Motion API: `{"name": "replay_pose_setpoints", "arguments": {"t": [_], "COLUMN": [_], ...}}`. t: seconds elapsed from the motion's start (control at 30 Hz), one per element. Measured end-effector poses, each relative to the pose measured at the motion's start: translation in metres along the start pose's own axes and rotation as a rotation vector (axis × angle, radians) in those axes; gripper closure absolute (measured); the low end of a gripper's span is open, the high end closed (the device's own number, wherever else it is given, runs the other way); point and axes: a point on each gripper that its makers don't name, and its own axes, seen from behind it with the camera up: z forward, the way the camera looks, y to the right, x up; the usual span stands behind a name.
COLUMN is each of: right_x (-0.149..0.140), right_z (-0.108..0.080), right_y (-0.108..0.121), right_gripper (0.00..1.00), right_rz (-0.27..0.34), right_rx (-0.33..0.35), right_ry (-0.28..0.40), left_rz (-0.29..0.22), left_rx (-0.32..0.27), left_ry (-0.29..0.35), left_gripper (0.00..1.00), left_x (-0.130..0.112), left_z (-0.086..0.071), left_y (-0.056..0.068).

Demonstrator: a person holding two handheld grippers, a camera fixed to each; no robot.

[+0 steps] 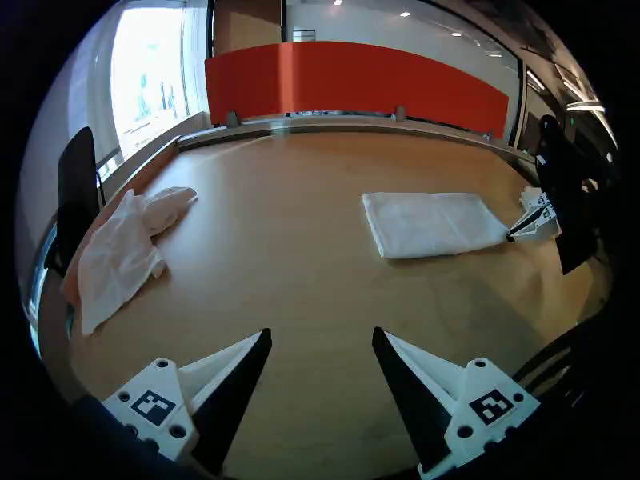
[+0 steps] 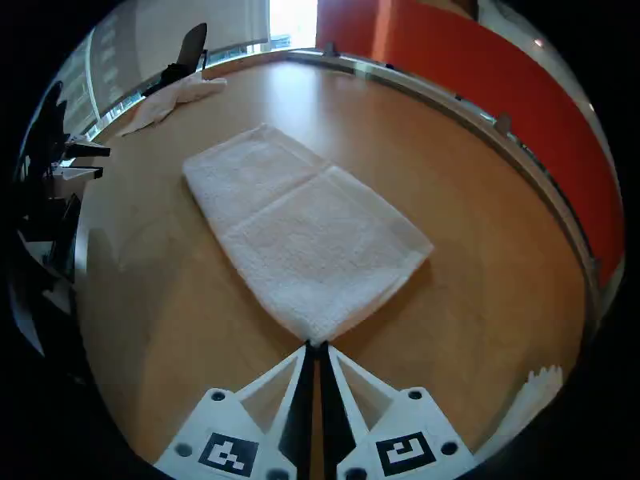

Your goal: Fold towel

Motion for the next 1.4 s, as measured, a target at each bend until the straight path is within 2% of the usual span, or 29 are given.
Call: {"name": "replay_pose_setpoints", "arguments": {"t": [0.27,0.67,0.87,1.07,1.4], "right_x": [0.009,0.002,0.009,0.041,0.110], "right_z": [-0.019,-0.059,-0.062,-0.063,-0.052], "right_y": [0.008,0.025,0.023,0.010,-0.022], "right_gripper": [0.96,0.96,0.96,0.96,0.96], "right_rz": [0.001,-0.015,-0.010,-0.057,-0.198], "right_rx": [-0.021,-0.066,-0.062,-0.035,0.024], "right_ry": [0.030,0.037,0.052,0.097,0.155], "left_rz": [0.001,0.024,0.029,0.031,0.010], "left_rx": [0.002,-0.005,-0.008,-0.005,0.015], "left_ry": [0.000,0.002,0.001,0.006,0.007], "left_gripper": [0.07,0.06,0.06,0.06,0.06], "left_x": [0.000,0.005,0.006,0.008,0.007], "left_z": [-0.001,0.002,0.003,0.000,-0.006], "left_y": [-0.004,-0.003,-0.002,-0.002,-0.008]}}
